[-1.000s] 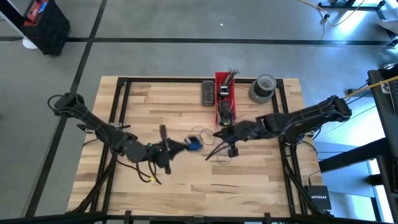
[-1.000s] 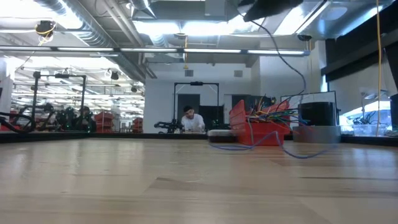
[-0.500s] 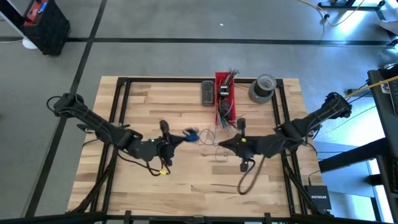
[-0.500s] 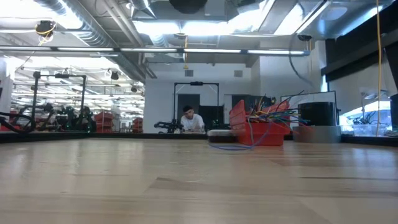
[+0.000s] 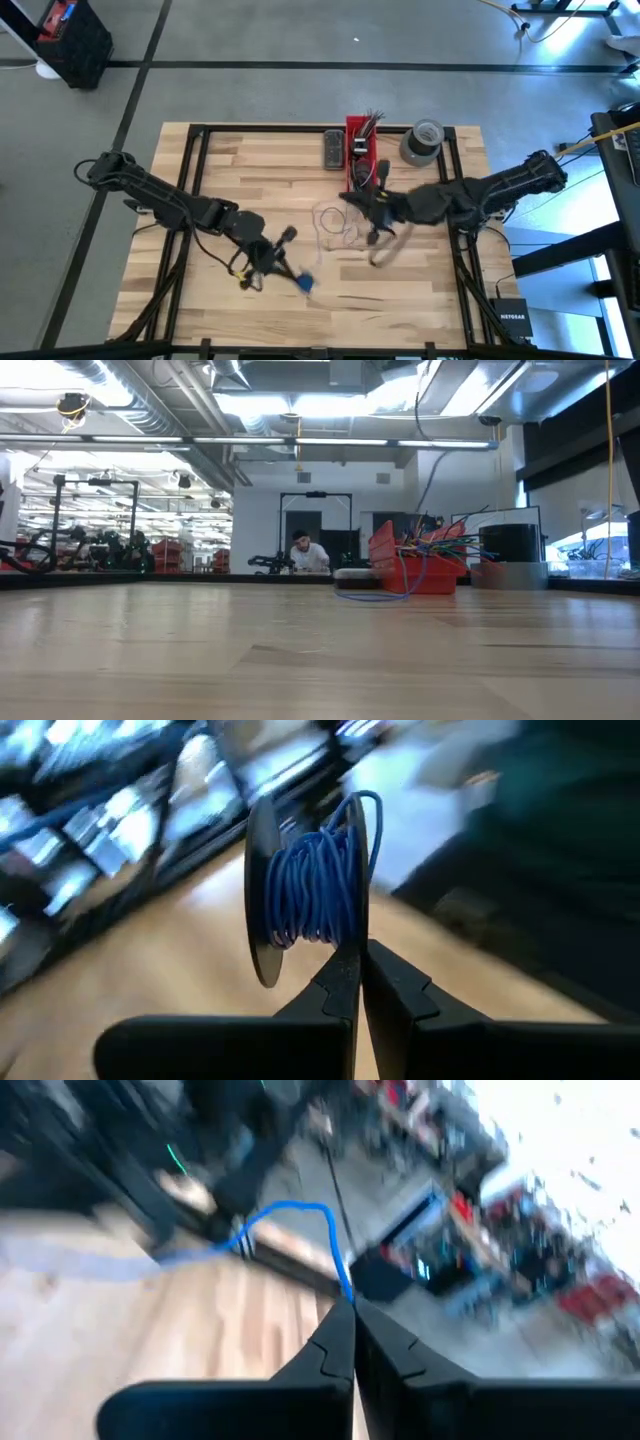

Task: Coil cords
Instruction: Uncoil the blue wire from the black spool

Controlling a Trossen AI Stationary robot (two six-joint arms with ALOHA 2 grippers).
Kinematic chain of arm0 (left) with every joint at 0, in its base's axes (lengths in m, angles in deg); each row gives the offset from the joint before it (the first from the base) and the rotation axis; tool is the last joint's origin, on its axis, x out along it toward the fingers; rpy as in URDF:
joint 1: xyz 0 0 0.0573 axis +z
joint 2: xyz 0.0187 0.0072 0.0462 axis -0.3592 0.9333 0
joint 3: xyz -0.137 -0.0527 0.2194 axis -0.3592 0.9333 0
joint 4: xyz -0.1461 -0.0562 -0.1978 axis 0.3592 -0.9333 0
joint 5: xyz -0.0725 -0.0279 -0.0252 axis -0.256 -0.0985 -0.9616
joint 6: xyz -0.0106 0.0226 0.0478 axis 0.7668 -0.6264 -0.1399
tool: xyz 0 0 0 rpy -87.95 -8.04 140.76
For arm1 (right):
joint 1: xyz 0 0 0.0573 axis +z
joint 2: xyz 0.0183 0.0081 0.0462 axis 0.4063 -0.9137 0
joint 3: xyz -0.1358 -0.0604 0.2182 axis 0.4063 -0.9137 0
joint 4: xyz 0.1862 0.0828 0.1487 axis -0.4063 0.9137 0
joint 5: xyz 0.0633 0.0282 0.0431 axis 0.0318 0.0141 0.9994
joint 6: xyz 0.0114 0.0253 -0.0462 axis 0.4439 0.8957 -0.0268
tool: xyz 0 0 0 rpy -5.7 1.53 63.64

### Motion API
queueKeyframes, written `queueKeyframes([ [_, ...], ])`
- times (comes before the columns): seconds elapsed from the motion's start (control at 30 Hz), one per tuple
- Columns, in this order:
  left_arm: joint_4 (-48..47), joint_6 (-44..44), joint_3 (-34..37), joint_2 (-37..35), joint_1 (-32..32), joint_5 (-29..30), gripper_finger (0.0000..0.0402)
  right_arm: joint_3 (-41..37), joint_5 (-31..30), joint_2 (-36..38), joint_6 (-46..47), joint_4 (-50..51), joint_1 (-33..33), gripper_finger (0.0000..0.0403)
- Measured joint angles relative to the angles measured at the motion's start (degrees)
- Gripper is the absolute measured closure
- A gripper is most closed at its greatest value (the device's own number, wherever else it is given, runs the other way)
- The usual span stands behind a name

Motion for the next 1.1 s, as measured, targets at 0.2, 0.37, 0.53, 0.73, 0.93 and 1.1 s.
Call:
queueKeyframes([
  [0.2, 3.68, -5.09, -0.02, -1.25, -3.59, -9.11, 0.0396, -3.31, 0.00, -0.57, 6.70, 6.72, -7.35, 0.0397],
  [0.37, 6.56, -8.90, -0.03, -4.46, -7.82, -5.53, 0.0396, -8.56, -0.01, -0.59, 14.88, 14.49, -10.46, 0.0397],
  [0.53, 5.43, -7.73, -0.04, -6.91, -12.40, 19.77, 0.0396, -11.50, 1.40, -0.63, 26.03, 27.20, -10.34, 0.0397],
  [0.73, 3.74, -4.06, -0.04, -6.87, -12.99, 55.19, 0.0396, -10.84, 6.90, -0.63, 41.70, 36.96, -10.32, 0.0388],
  [0.93, -2.19, 1.58, -0.04, -6.80, -9.62, 61.37, 0.0396, -2.43, 15.88, -0.61, 43.18, 48.18, -10.32, 0.0325],
  [1.1, -2.53, 3.84, -0.04, -6.80, -7.43, 61.37, 0.0396, -2.56, 17.39, -0.59, 37.14, 34.67, -10.27, 0.0291],
])
